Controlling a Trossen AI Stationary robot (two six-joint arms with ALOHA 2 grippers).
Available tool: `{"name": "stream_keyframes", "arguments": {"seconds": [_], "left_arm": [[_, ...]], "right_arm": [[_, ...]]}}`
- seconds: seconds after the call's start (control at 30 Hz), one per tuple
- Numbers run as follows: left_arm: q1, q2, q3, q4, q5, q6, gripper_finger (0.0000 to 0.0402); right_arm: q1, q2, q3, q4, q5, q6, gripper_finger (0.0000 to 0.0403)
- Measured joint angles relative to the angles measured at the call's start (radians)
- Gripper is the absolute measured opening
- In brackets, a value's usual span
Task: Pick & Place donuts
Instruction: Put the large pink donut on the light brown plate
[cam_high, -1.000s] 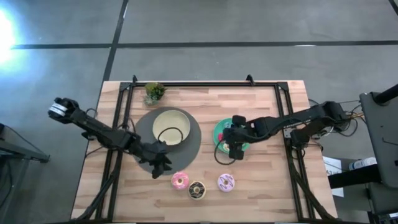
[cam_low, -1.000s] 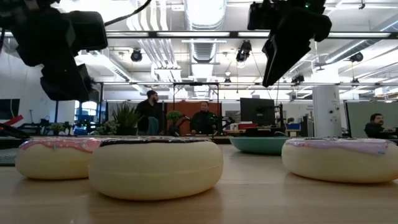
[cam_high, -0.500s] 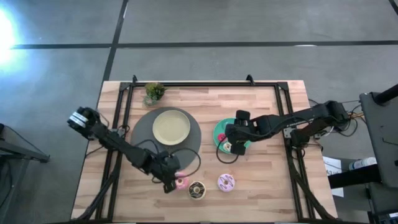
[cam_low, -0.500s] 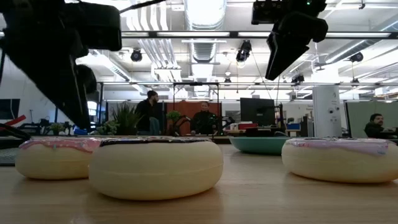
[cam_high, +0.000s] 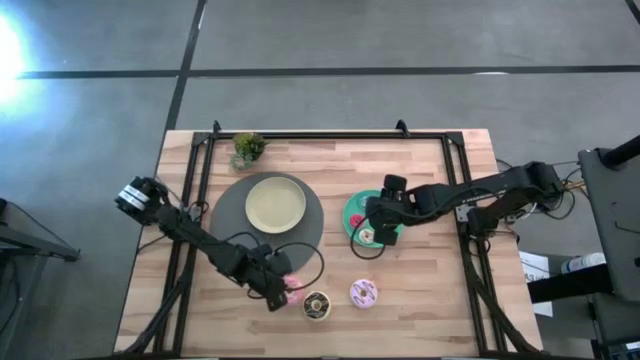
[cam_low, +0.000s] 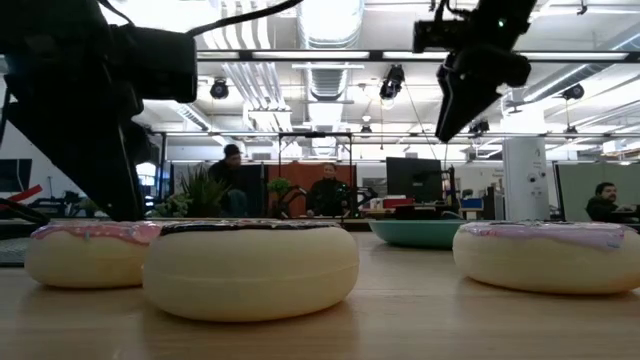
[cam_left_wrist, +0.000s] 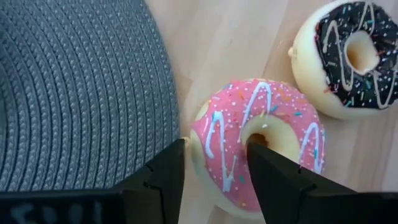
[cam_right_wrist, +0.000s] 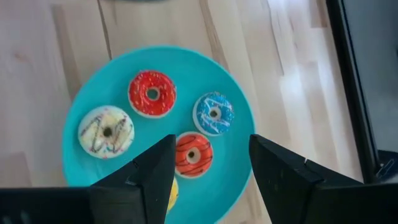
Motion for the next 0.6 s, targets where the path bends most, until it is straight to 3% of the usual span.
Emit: {"name": "stream_keyframes", "arguments": {"seconds": [0.33,0.6], "left_arm": [[0.004,0.061,-0.001,0.038,0.018,-0.020,0.0143],[0.014,0.049,0.003,0.028,0.038,0.008,0.0062]], "right_arm": [[-0.021,-0.001,-0.051,0.038,-0.004,-0.004,0.0194],[-0.045,-0.001,-0.054,0.077,-0.003,-0.023,0.0194]]}}
